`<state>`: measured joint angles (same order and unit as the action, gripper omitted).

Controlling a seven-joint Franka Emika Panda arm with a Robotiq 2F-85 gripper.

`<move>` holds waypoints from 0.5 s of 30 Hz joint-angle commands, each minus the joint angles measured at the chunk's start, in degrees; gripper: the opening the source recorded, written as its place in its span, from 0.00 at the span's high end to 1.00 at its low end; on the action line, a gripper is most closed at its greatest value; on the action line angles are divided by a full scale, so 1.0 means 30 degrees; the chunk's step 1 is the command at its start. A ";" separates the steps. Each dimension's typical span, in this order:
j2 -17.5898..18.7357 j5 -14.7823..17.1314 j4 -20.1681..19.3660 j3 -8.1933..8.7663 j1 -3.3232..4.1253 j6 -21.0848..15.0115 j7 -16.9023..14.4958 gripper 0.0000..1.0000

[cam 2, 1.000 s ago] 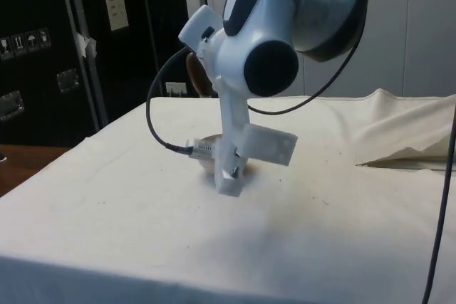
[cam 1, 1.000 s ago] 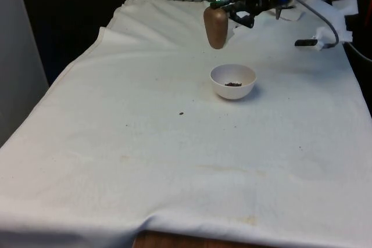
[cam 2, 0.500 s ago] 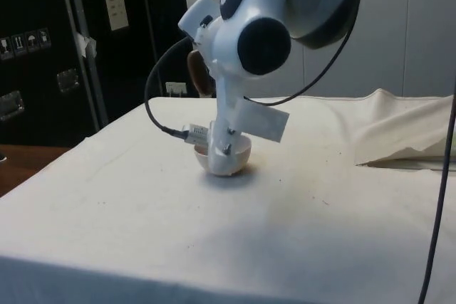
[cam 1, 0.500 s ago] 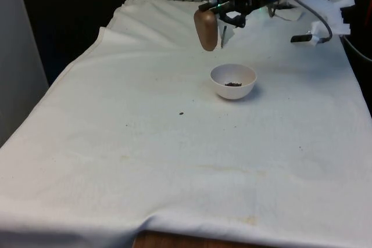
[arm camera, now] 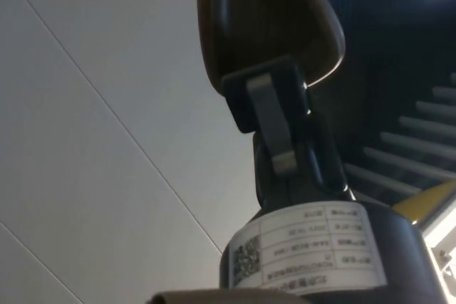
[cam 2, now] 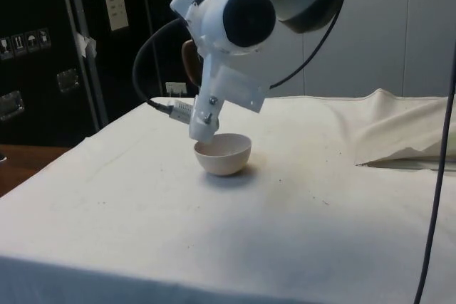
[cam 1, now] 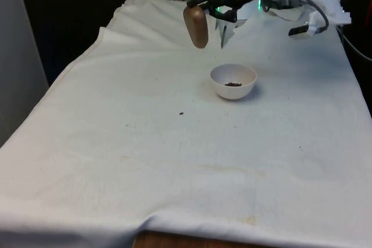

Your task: Pour the coffee beans from the cup into the bowl.

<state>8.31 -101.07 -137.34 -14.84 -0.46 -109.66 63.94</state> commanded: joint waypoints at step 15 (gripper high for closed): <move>-0.0821 0.0115 0.0649 0.1375 -0.0172 -0.2139 -0.1681 1.00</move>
<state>5.96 -101.07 -136.02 -11.23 -0.52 -114.19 59.99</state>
